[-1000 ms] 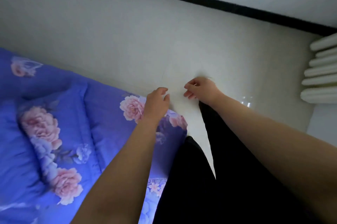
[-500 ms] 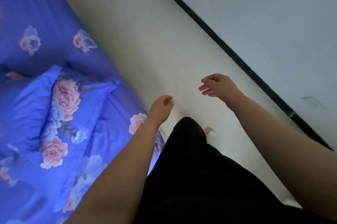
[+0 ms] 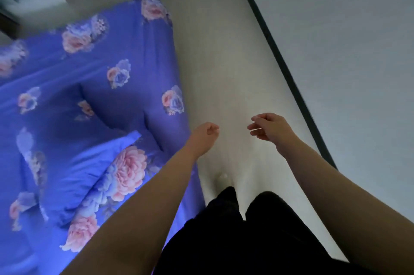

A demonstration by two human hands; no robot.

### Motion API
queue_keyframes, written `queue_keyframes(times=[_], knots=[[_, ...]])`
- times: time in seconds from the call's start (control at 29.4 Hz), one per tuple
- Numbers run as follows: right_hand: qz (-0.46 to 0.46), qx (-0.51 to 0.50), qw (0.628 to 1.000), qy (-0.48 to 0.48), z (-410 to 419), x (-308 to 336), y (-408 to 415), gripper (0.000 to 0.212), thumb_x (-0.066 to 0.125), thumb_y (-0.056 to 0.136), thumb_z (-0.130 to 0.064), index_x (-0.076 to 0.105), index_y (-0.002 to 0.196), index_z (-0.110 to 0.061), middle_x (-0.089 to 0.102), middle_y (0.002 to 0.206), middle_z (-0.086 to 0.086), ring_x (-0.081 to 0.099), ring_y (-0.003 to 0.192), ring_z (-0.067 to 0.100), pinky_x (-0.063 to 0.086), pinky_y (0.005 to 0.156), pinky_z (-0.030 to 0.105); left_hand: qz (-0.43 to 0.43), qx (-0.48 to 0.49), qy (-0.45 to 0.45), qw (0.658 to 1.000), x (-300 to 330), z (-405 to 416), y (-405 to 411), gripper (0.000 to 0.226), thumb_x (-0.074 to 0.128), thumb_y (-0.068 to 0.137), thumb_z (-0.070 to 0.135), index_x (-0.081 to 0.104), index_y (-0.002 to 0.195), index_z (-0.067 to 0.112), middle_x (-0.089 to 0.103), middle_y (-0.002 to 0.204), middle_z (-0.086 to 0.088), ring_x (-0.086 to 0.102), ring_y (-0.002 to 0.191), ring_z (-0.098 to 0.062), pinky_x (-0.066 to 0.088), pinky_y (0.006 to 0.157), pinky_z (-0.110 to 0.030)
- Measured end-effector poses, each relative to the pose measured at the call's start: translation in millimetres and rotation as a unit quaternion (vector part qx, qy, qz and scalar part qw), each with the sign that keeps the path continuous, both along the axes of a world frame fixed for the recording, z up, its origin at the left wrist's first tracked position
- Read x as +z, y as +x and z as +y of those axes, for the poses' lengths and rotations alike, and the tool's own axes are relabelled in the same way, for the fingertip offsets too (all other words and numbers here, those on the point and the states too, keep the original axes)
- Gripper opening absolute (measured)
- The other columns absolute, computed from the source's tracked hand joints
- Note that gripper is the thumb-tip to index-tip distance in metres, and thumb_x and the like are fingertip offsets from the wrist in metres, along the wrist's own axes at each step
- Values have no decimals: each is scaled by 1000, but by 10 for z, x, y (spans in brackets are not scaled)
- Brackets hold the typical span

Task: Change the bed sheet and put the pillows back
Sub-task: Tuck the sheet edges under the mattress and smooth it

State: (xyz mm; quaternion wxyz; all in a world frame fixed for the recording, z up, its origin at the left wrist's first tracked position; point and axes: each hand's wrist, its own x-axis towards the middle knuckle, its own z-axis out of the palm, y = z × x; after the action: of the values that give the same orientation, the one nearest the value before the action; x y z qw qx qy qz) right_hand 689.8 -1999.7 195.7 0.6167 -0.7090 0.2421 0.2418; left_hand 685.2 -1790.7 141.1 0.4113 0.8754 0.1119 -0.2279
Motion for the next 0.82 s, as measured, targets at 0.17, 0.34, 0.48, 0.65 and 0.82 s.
queue_keyframes(times=[0.17,0.34,0.48,0.65,0.82], knots=[[-6,65,997,36,434,166,1310,11,56,93,-21,62,97,-13,72,83,3,67,68,15,50,68,26,-15,58,4,998,149,391,1078,18,56,93,15,67,105,8,69,103,-10,58,87,-13,33,66,-8],[3,113,993,30,636,56,2812,11,56,93,-21,61,97,-13,72,83,3,67,69,16,49,68,27,-22,129,9,991,71,577,2320,19,57,92,15,69,103,6,67,92,-4,60,78,-11,33,61,1],[10,164,986,10,770,27,4090,7,55,93,-19,60,92,-15,70,80,2,65,64,14,46,63,24,-9,219,-30,975,84,739,3328,21,56,94,15,66,109,4,68,108,-15,59,90,-17,41,73,-18],[1,231,973,-21,1108,172,5565,8,55,93,-19,59,88,-16,70,77,1,64,55,7,45,59,22,-12,308,-44,950,161,996,4432,20,55,94,12,66,106,2,64,93,-10,52,82,-12,38,57,-7],[12,280,960,-19,1832,154,6731,7,53,94,-17,56,88,-16,67,76,2,62,46,2,42,57,21,2,380,-60,923,86,1481,5344,21,57,93,14,67,107,2,63,93,-8,54,87,-13,42,75,-25]])
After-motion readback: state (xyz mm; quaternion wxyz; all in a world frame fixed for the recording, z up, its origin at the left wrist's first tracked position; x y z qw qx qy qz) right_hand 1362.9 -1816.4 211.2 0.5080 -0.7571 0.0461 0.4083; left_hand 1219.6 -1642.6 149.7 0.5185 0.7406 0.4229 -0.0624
